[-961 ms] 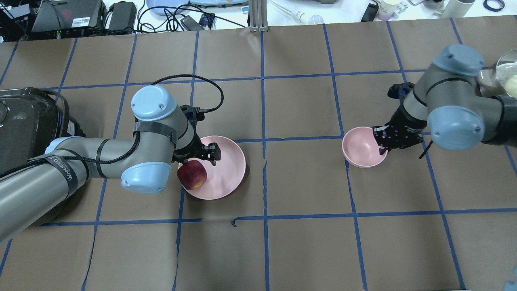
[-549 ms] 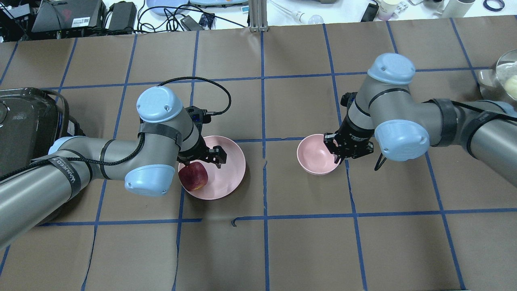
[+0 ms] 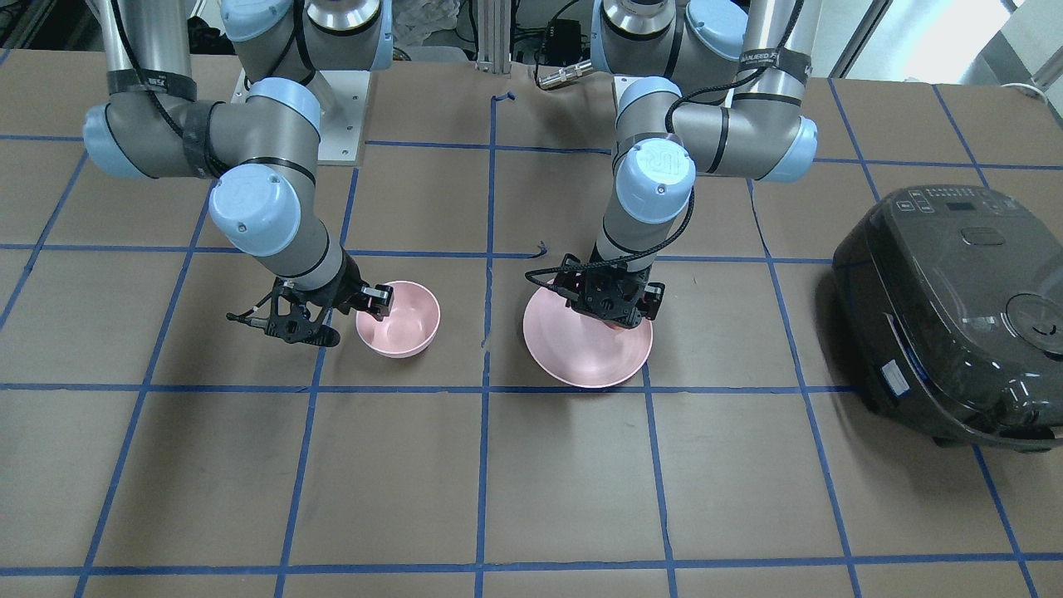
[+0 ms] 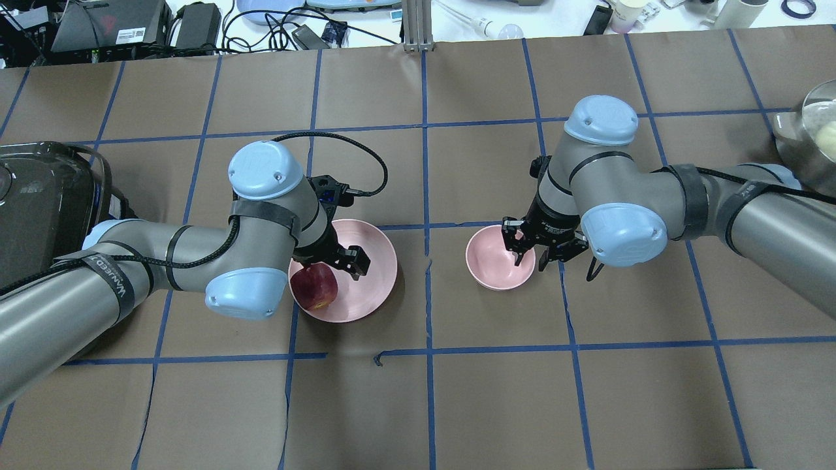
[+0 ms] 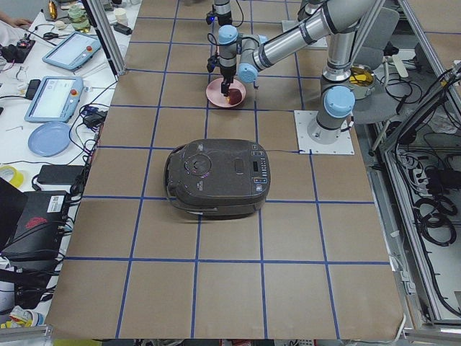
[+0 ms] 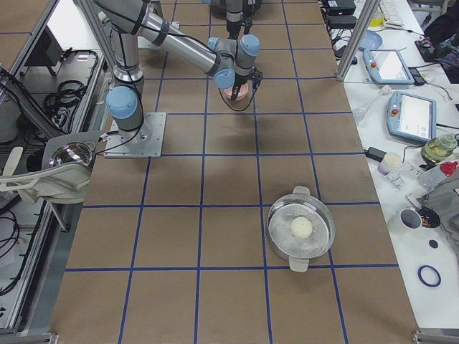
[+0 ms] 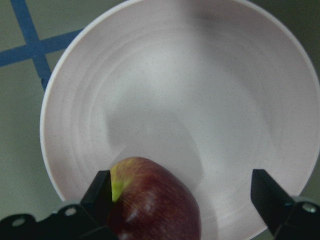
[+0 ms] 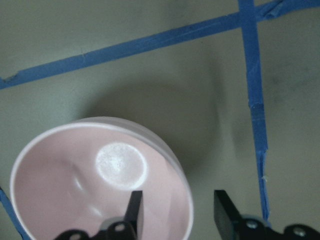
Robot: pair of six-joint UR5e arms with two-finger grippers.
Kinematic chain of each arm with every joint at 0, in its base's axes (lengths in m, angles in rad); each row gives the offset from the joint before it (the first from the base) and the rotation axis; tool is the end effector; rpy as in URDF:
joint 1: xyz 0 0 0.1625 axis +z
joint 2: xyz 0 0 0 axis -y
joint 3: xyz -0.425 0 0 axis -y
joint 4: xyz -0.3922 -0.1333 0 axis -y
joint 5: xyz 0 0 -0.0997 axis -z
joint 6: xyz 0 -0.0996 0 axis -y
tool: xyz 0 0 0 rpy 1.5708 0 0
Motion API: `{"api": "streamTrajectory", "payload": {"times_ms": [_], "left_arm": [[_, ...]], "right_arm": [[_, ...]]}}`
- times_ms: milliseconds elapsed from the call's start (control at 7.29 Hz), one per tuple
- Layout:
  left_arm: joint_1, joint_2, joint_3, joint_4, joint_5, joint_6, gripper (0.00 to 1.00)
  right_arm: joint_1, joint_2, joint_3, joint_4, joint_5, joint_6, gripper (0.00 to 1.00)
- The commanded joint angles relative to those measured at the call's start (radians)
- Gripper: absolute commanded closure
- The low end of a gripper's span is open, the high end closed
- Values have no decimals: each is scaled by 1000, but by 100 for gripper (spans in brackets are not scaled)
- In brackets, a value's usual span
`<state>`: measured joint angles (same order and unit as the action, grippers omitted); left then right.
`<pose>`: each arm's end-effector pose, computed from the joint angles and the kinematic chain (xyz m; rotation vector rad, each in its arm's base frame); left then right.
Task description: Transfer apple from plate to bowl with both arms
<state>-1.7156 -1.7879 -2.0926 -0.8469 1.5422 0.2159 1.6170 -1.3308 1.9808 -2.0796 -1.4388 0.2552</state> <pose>-0.2039 -0.4550 0.2123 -0.5580 -3.0620 -0.0218 0.1693 -0.4908 0.2262 0.3294 3.0050 0.2413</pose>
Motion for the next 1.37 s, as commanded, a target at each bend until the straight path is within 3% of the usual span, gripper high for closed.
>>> {"api": "streamTrajectory", "payload": {"times_ms": [0, 275, 549, 686, 961, 1098, 1235], "left_arm": [[2, -10, -4, 2, 74, 104, 0], [2, -13, -11, 0, 79, 160, 0], [2, -7, -33, -8, 79, 155, 0], [2, -2, -62, -5, 78, 154, 0], [2, -2, -69, 2, 76, 138, 6], [2, 4, -58, 8, 76, 137, 59], [2, 8, -55, 14, 78, 135, 73]], "right_arm": [[-37, -4, -145, 68, -67, -56, 0], [-122, -57, -247, 169, -120, -268, 0], [-146, -164, -360, 359, -208, -281, 0], [-140, -203, -457, 500, -204, -281, 0], [-88, -244, -526, 555, -192, -271, 0], [-88, -248, -522, 544, -183, -278, 0], [-82, -245, -520, 541, -183, -277, 0]]}}
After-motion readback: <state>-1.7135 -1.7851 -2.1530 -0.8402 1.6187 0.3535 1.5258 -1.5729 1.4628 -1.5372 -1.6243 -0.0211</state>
